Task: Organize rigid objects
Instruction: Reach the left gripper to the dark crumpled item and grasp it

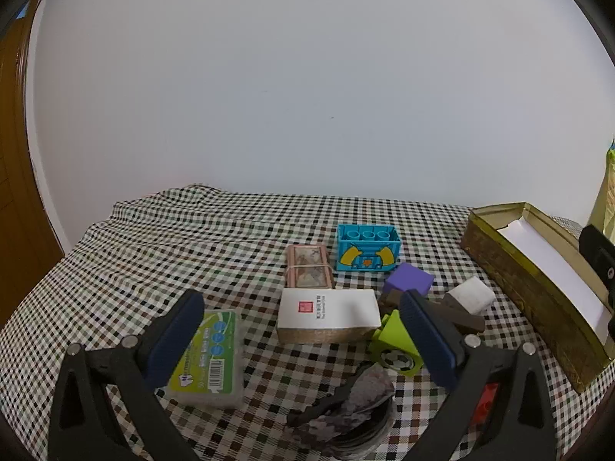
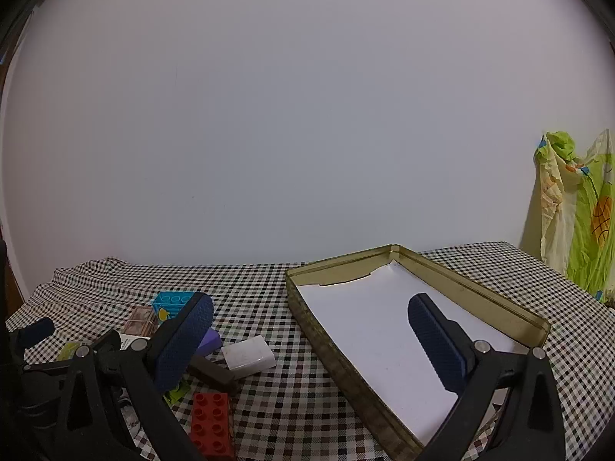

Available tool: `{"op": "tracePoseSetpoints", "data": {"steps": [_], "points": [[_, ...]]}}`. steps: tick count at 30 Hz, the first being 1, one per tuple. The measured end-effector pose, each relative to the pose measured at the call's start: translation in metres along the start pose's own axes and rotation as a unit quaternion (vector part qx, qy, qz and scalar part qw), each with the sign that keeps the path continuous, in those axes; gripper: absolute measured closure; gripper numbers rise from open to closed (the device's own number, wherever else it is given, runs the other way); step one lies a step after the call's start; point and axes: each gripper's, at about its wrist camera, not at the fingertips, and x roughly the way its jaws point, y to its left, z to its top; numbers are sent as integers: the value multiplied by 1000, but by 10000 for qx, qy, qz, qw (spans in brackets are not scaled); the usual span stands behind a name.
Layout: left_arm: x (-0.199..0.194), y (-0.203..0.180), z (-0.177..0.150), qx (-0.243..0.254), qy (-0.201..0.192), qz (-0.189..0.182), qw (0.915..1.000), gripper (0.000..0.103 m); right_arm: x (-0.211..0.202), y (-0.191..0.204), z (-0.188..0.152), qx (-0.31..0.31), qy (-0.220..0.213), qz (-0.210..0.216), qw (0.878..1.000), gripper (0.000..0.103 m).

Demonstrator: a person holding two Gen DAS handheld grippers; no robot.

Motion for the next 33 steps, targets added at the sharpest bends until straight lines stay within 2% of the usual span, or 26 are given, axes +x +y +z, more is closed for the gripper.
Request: {"op": "tracePoseSetpoints", "data": {"steps": [15, 18, 22, 27, 30, 32, 33], "points": [[0, 7, -2, -154, 134, -19, 9998, 0, 2, 1, 0, -4, 1, 43, 10000, 1], [-4, 12, -6, -261, 192, -147, 9994, 0, 1, 2, 1, -32, -19, 58, 10000, 1], [-15, 22, -10, -268, 160, -120, 9994, 1, 0, -1, 3, -69, -45, 42, 10000, 1], [-26, 23, -17, 69, 184, -175, 9997, 1, 4, -8, 4, 89, 144, 176, 9997, 1], [-26, 11, -22, 334, 445, -449, 9974, 5, 6, -11, 6, 161, 217, 282, 9992, 2], [-27, -1, -23, 535, 475, -575, 9958, 9, 7, -13, 8, 191, 224, 318, 9991, 9], [-27, -9, -24, 674, 472, -627, 9946, 9, 10, -15, 8, 208, 241, 312, 9990, 16]]}}
